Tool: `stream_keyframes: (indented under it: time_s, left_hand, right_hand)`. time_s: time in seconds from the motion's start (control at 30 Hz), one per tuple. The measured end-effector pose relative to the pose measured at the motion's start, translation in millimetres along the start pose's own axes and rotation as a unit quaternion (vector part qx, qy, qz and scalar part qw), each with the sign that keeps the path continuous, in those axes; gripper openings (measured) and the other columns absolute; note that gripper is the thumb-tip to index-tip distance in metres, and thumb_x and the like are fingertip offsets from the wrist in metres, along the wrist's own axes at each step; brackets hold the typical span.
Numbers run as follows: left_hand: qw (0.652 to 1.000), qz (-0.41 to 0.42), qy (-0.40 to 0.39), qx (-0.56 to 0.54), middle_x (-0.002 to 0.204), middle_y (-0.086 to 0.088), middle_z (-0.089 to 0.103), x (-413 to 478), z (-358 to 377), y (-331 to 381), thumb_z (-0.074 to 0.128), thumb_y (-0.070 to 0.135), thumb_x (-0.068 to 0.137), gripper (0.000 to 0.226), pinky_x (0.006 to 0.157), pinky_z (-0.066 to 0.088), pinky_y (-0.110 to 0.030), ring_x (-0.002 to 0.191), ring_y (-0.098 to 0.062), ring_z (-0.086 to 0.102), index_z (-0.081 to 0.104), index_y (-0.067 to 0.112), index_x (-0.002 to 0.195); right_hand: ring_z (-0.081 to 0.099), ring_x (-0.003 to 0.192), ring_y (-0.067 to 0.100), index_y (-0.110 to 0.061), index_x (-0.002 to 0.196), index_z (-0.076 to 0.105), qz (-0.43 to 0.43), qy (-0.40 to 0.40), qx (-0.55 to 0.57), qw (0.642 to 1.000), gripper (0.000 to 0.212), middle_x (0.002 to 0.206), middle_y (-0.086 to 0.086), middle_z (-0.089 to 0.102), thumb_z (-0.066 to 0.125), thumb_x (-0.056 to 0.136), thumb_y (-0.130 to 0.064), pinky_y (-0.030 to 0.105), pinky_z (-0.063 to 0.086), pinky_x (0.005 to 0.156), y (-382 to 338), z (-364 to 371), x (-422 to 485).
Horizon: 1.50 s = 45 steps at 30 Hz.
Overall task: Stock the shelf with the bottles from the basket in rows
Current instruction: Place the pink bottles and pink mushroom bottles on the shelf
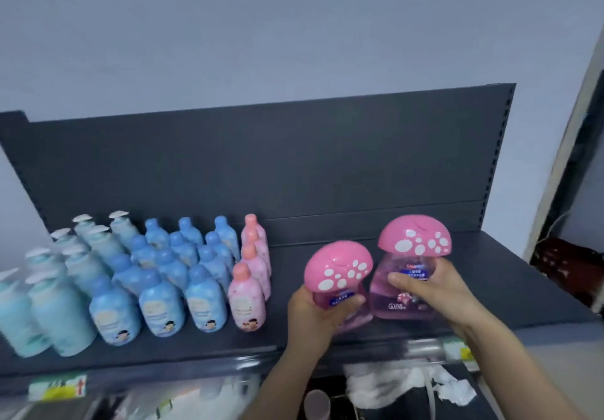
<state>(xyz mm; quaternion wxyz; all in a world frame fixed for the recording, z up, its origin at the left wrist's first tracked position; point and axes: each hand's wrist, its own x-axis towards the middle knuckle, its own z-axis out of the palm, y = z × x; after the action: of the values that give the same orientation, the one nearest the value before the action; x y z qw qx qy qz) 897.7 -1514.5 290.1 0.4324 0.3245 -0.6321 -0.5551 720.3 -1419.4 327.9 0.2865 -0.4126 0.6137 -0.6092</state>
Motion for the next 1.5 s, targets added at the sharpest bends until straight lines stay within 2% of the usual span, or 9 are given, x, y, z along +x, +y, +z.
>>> stream_keyframes:
  time_s: [0.3, 0.43, 0.6, 0.7, 0.77, 0.9, 1.0, 1.23, 1.5]
  left_hand:
    - [0.997, -0.064, 0.014, 0.046, 0.077, -0.001, 0.074, 71, -27, -45, 0.092, 0.025, 0.047, 0.046, 0.064, 0.056, -0.025, 0.074, -0.017, 0.07, 0.07, 0.016, 0.087]
    - [0.994, -0.101, 0.004, 0.033, 0.073, -0.002, 0.072, 88, -27, -60, 0.088, 0.002, 0.054, 0.036, 0.052, 0.051, -0.019, 0.067, -0.019, 0.067, 0.069, 0.007, 0.084]
    - [0.993, -0.112, -0.038, 0.007, 0.067, -0.006, 0.067, 83, -29, -60, 0.074, -0.024, 0.059, 0.035, 0.046, 0.049, -0.015, 0.049, -0.006, 0.063, 0.062, -0.008, 0.088]
    - [0.996, -0.063, 0.024, 0.054, 0.088, 0.003, 0.07, 76, -23, -77, 0.092, 0.005, 0.041, 0.069, 0.062, 0.053, -0.017, 0.074, -0.001, 0.068, 0.062, 0.014, 0.102]
    - [0.985, -0.054, 0.13, 0.098, 0.097, 0.008, 0.068, 69, -9, -87, 0.091, 0.028, 0.02, 0.086, 0.075, 0.055, -0.026, 0.086, -0.003, 0.066, 0.06, 0.029, 0.1]
    - [0.951, -0.096, 0.262, 0.133, 0.105, -0.009, 0.066, 72, 28, -84, 0.092, 0.026, 0.014, 0.101, 0.09, 0.049, -0.039, 0.1, -0.027, 0.063, 0.063, 0.006, 0.108]
    - [0.939, -0.113, 0.309, 0.103, 0.102, -0.021, 0.062, 91, 40, -84, 0.092, 0.011, 0.023, 0.09, 0.089, 0.048, -0.048, 0.098, -0.038, 0.06, 0.059, -0.004, 0.105]
    - [0.933, -0.09, 0.322, 0.132, 0.081, -0.001, 0.065, 152, 14, -119, 0.078, 0.05, 0.028, 0.07, 0.067, 0.056, -0.041, 0.075, -0.023, 0.066, 0.058, 0.017, 0.087]
    - [0.939, -0.049, 0.308, 0.141, 0.078, 0.005, 0.064, 176, 3, -131, 0.076, 0.039, 0.034, 0.056, 0.064, 0.057, -0.039, 0.069, -0.013, 0.066, 0.056, 0.026, 0.085]
  right_hand:
    - [0.066, 0.061, 0.003, -0.004, 0.11, 0.053, 0.05, 0.036, -0.006, 0.998, 0.034, 0.094, 0.004, 0.064, 0.069, 0.08, -0.001, 0.015, 0.049, 0.044, 37, 70, 89]
    - [0.065, 0.087, 0.018, -0.005, 0.115, 0.052, 0.087, -0.002, 0.003, 0.996, 0.038, 0.112, 0.012, 0.063, 0.068, 0.081, -0.002, 0.023, 0.056, 0.054, 68, 77, 111]
    - [0.067, 0.088, 0.019, -0.011, 0.104, 0.057, 0.09, -0.049, 0.057, 0.993, 0.028, 0.105, 0.008, 0.066, 0.063, 0.082, 0.006, 0.03, 0.058, 0.062, 96, 76, 120]
    - [0.068, 0.095, 0.015, -0.01, 0.114, 0.058, 0.049, -0.056, -0.034, 0.997, 0.056, 0.105, 0.003, 0.071, 0.084, 0.065, -0.016, 0.035, 0.057, 0.079, 112, 64, 123]
    - [0.068, 0.094, 0.006, -0.016, 0.111, 0.061, 0.043, -0.057, -0.098, 0.993, 0.063, 0.101, -0.005, 0.073, 0.089, 0.056, -0.025, 0.022, 0.054, 0.08, 115, 57, 125]
    - [0.063, 0.077, -0.014, -0.028, 0.091, 0.064, 0.023, -0.075, -0.163, 0.983, 0.039, 0.078, -0.02, 0.071, 0.085, 0.063, -0.011, 0.005, 0.046, 0.063, 117, 62, 140]
    - [0.06, 0.075, -0.009, -0.035, 0.08, 0.057, 0.0, -0.092, -0.181, 0.979, 0.034, 0.08, -0.019, 0.062, 0.072, 0.075, -0.005, 0.005, 0.045, 0.061, 112, 83, 160]
    - [0.056, 0.08, 0.014, -0.022, 0.073, 0.057, 0.042, -0.126, -0.105, 0.986, 0.031, 0.077, -0.008, 0.059, 0.055, 0.089, 0.005, 0.012, 0.048, 0.062, 108, 136, 215]
    - [0.059, 0.085, 0.019, -0.022, 0.081, 0.059, 0.082, -0.165, -0.042, 0.982, 0.024, 0.083, -0.001, 0.062, 0.054, 0.091, -0.001, 0.031, 0.05, 0.078, 104, 152, 242]
